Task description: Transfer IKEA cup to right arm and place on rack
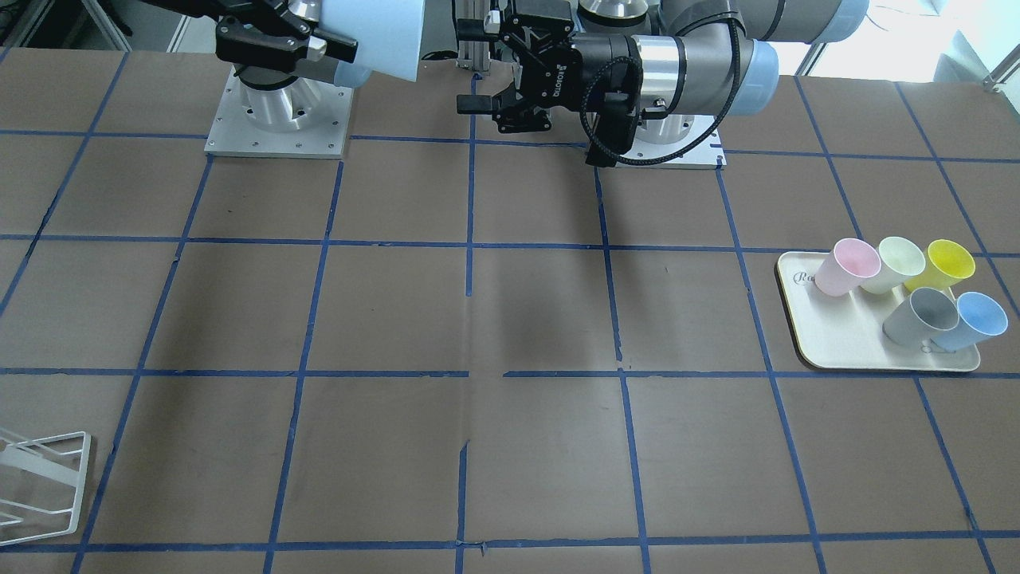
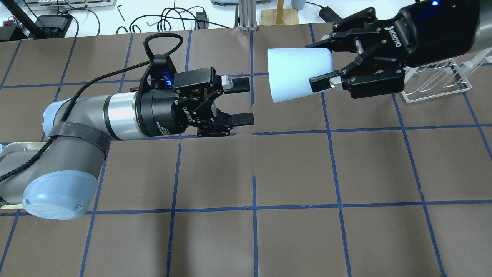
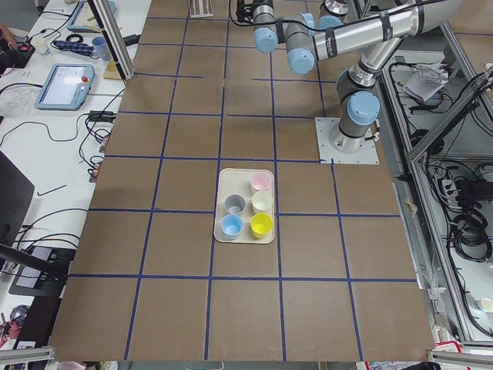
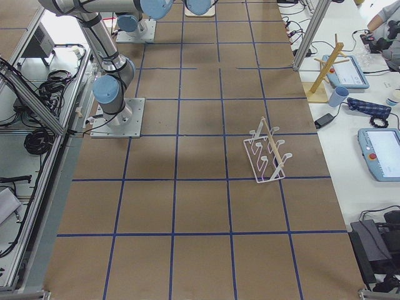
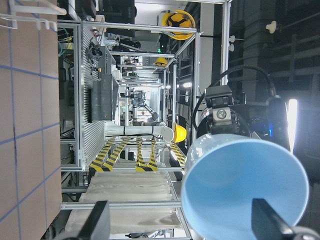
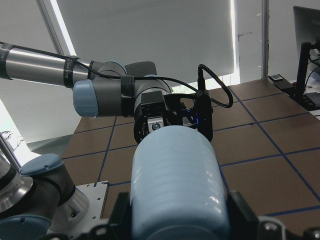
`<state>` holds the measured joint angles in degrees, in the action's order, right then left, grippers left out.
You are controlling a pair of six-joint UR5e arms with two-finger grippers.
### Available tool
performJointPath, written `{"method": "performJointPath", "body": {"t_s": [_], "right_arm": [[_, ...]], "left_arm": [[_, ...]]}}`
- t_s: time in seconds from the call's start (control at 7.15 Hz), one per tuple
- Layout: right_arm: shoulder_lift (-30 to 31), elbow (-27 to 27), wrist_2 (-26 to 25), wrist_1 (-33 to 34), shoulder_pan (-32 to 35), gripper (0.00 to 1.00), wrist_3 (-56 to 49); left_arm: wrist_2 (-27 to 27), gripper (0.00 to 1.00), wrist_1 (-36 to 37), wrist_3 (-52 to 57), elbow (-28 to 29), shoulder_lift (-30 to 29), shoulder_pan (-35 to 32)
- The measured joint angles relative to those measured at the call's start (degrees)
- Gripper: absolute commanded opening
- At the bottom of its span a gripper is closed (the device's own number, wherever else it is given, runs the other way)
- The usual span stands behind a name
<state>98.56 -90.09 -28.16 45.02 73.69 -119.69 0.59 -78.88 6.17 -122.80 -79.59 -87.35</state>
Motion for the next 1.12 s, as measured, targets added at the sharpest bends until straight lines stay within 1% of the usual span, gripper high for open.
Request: {"method": "performJointPath", "body": {"t_s": [0.14,0.28,0.42,0.56,0.7,0.84,0.98,1.12], "right_arm": [[-0.5,-0.2,-2.9,2.9,-2.3,0.35,0.7],[-1.8,-0.3,-7.2,7.3,-4.2,0.34,1.9],[-4.3,-0.3,-13.0,15.3,-5.8,0.34,4.4],[-7.6,-0.2,-19.8,25.0,-6.9,0.34,7.8],[-10.2,0.0,-27.4,33.7,-7.6,0.34,11.7],[-12.0,0.1,-36.3,42.0,-8.1,0.34,16.3],[-14.3,0.1,-45.6,49.8,-8.5,0.34,19.8],[-17.2,0.3,-53.7,56.9,-9.1,0.34,21.4]], "left_arm": [[-3.5,1.0,0.7,-3.1,0.3,0.2,1.1],[-10.0,1.0,2.4,-5.7,0.8,0.4,2.7],[-19.5,1.0,4.8,-7.8,1.7,0.5,4.2],[-29.8,1.0,6.4,-9.2,3.4,0.2,5.0],[-39.3,1.0,6.5,-9.8,6.0,-0.4,5.4],[-49.2,1.0,4.9,-9.8,9.2,-1.0,5.3],[-59.0,1.0,1.9,-9.2,12.1,-1.2,5.1],[-68.5,1.0,-1.3,-8.0,14.5,-1.3,4.9]]}}
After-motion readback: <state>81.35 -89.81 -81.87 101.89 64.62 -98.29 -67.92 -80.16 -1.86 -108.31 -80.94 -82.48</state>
